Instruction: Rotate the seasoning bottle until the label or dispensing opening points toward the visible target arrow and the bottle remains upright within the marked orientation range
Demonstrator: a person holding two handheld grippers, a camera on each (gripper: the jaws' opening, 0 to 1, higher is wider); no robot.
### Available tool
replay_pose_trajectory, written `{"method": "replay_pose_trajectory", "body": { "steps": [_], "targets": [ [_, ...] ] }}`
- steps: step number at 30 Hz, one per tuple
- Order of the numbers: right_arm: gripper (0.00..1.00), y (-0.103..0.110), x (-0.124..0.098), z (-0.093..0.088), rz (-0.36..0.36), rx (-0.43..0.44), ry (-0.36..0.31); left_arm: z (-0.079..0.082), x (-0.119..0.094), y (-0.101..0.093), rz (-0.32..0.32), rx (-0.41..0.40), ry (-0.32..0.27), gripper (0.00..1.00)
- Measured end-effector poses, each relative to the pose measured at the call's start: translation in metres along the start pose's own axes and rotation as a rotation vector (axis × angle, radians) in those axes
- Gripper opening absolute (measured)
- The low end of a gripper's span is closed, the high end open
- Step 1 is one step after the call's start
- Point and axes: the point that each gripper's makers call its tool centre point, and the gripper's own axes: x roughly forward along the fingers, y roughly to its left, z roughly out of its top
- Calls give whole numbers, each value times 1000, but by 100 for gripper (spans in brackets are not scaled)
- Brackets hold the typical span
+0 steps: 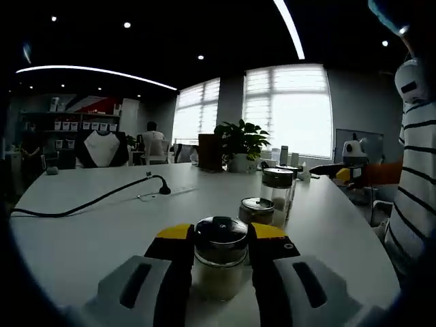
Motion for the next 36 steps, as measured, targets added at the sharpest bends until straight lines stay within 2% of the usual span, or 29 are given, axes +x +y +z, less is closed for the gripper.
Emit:
{"method": "replay_pose_trajectory", "body": {
  "steps": [2, 5, 8, 11, 13, 16, 18, 22, 24, 30, 36],
  "targets": [
    [71, 0, 0, 0, 1, -5, 2, 3, -2, 1, 34, -25, -33, 36],
    [71, -1, 0, 0, -1, 2, 2, 9, -6, 0, 81, -23, -78, 47],
    [71, -1, 1, 0, -3, 0, 1, 11, -7, -2, 112, -5, -87, 44],
    [71, -3, 1, -1, -10, 1, 3, 11, -8, 5, 223, 57, -74, 43],
    [71, -3, 0, -1, -13, 3, 1, 14, -9, 6, 262, 72, -86, 42],
    [70, -4, 0, -1, -15, 5, 0, 16, -6, 2, 294, 109, -92, 40],
    [70, -4, 1, -1, -13, 1, 2, 13, -4, 2, 320, 125, -69, 40],
    [70, -4, 1, 2, -13, 0, -6, 7, -4, 6, 368, 159, -42, 33],
    [70, -4, 0, 4, -13, -1, -14, 6, -3, 6, 354, 123, -48, 34],
    [69, -5, -1, 4, -17, 0, -13, 6, -4, 8, 347, 118, -43, 32],
    [68, -5, -2, 3, -18, 4, -12, 5, -5, 8, 299, 108, -39, 32]
  ]
}}
